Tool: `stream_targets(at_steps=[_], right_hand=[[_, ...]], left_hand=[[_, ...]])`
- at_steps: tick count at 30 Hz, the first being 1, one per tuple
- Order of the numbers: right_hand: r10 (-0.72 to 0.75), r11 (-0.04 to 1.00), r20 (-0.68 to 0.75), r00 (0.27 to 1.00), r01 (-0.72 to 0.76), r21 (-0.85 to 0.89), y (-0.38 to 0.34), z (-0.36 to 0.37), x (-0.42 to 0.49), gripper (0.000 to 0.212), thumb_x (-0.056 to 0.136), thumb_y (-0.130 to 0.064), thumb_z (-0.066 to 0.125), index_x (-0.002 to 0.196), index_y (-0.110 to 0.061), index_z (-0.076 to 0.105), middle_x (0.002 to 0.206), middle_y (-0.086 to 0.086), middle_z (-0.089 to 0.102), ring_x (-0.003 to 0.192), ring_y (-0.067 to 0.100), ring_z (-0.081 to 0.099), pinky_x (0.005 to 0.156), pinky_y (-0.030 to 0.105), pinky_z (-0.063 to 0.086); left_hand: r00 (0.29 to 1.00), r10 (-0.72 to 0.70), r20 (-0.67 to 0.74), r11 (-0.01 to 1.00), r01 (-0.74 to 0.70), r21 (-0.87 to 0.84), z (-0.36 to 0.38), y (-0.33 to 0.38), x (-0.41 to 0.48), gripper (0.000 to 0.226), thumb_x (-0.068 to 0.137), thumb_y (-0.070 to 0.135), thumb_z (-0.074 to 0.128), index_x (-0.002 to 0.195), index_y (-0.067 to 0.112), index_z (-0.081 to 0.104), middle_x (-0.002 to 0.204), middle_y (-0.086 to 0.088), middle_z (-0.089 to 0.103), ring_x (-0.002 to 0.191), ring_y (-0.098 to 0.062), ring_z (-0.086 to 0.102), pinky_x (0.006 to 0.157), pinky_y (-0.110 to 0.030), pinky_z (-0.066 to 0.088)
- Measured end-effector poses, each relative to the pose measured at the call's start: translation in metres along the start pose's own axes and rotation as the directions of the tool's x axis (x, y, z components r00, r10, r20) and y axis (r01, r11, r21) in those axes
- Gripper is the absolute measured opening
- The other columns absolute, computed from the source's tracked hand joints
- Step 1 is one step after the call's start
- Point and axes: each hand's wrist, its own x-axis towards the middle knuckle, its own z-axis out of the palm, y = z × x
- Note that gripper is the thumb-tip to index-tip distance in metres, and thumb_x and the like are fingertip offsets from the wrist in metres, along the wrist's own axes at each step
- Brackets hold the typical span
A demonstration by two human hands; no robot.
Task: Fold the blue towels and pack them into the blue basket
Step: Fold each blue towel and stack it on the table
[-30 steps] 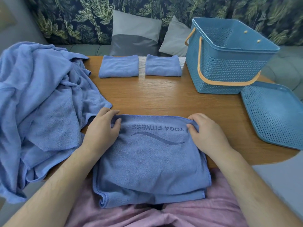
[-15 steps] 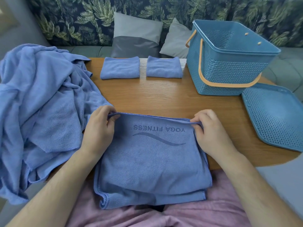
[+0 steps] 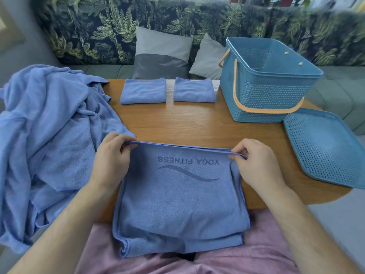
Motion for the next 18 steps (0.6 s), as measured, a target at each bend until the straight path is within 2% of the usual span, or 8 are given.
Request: stream_targets(at_steps=[4, 6, 8, 10, 11, 13, 15, 18], right_hand=[[0.017, 1.0, -0.062, 0.998, -0.016, 0.011, -0.011, -0.009, 0.017, 0.019, 0.086, -0.018, 0.078, 0.104, -0.022, 0.075, 0.093, -0.008, 0.067, 0.086, 0.016, 0.061, 0.073, 0.027, 0.04], [0.01, 1.0, -0.064, 0.998, -0.01, -0.002, -0.02, -0.015, 0.036, 0.012, 0.087, -0.019, 0.075, 0.099, -0.023, 0.077, 0.094, -0.004, 0.068, 0.09, 0.02, 0.062, 0.075, 0.03, 0.042], [0.002, 0.998, -0.087, 0.996, 0.004, 0.061, -0.033, -0.028, 0.059, 0.013, 0.086, -0.012, 0.071, 0.089, -0.023, 0.076, 0.09, -0.003, 0.07, 0.089, 0.022, 0.063, 0.077, 0.035, 0.048], [-0.003, 0.99, -0.133, 0.991, 0.022, 0.142, -0.05, -0.045, 0.087, 0.02, 0.084, -0.005, 0.066, 0.086, -0.022, 0.075, 0.084, -0.003, 0.071, 0.085, 0.021, 0.064, 0.074, 0.035, 0.05], [-0.009, 0.987, -0.161, 0.987, 0.035, 0.156, -0.06, -0.055, 0.101, 0.021, 0.084, -0.005, 0.064, 0.086, -0.022, 0.075, 0.083, -0.004, 0.071, 0.082, 0.019, 0.063, 0.07, 0.031, 0.048], [-0.044, 0.984, -0.226, 0.973, 0.082, 0.161, -0.077, -0.073, 0.128, 0.019, 0.087, -0.006, 0.064, 0.088, -0.021, 0.075, 0.085, -0.005, 0.069, 0.082, 0.015, 0.059, 0.064, 0.023, 0.039], [-0.078, 0.972, -0.3, 0.951, 0.139, 0.188, -0.09, -0.09, 0.151, 0.018, 0.089, -0.004, 0.063, 0.088, -0.018, 0.074, 0.089, -0.004, 0.067, 0.084, 0.016, 0.058, 0.066, 0.025, 0.037], [-0.107, 0.955, -0.365, 0.925, 0.198, 0.222, -0.102, -0.111, 0.17, 0.02, 0.09, -0.003, 0.061, 0.092, -0.018, 0.073, 0.093, -0.004, 0.067, 0.086, 0.016, 0.06, 0.072, 0.029, 0.043]], left_hand=[[0.999, -0.04, -0.014, 0.998, 0.04, -0.056, -0.018, 0.02, 0.015, 0.008, 0.092, 0.011, 0.069, 0.092, 0.018, 0.074, 0.087, 0.011, 0.064, 0.081, -0.002, 0.056, 0.074, -0.004, 0.036], [0.994, -0.107, -0.005, 0.989, 0.106, -0.099, -0.026, 0.031, 0.03, 0.01, 0.094, 0.016, 0.067, 0.089, 0.025, 0.069, 0.083, 0.013, 0.066, 0.075, -0.002, 0.06, 0.068, -0.006, 0.038], [0.981, -0.193, 0.007, 0.962, 0.19, -0.195, -0.038, 0.044, 0.054, 0.009, 0.095, 0.016, 0.064, 0.09, 0.023, 0.068, 0.074, 0.003, 0.07, 0.062, -0.006, 0.066, 0.061, -0.012, 0.045], [0.972, -0.235, 0.005, 0.92, 0.224, -0.32, -0.051, 0.056, 0.085, 0.009, 0.095, 0.01, 0.063, 0.092, 0.016, 0.068, 0.07, -0.007, 0.071, 0.063, -0.011, 0.071, 0.064, -0.021, 0.056], [0.973, -0.229, -0.01, 0.91, 0.21, -0.357, -0.058, 0.061, 0.101, 0.01, 0.095, 0.006, 0.062, 0.091, 0.014, 0.067, 0.071, -0.007, 0.072, 0.068, -0.013, 0.073, 0.063, -0.026, 0.059], [0.98, -0.19, -0.065, 0.91, 0.151, -0.386, -0.071, 0.072, 0.13, 0.014, 0.094, 0.003, 0.061, 0.089, 0.015, 0.067, 0.076, -0.002, 0.073, 0.076, -0.015, 0.075, 0.065, -0.025, 0.059], [0.98, -0.121, -0.157, 0.934, 0.059, -0.353, -0.085, 0.083, 0.157, 0.013, 0.092, 0.004, 0.064, 0.089, 0.016, 0.069, 0.081, 0.0, 0.074, 0.081, -0.016, 0.073, 0.075, -0.023, 0.056], [0.965, -0.047, -0.26, 0.961, -0.028, -0.275, -0.105, 0.099, 0.179, 0.011, 0.09, 0.008, 0.068, 0.093, 0.018, 0.071, 0.084, 0.003, 0.073, 0.081, -0.01, 0.067, 0.069, -0.01, 0.046]])
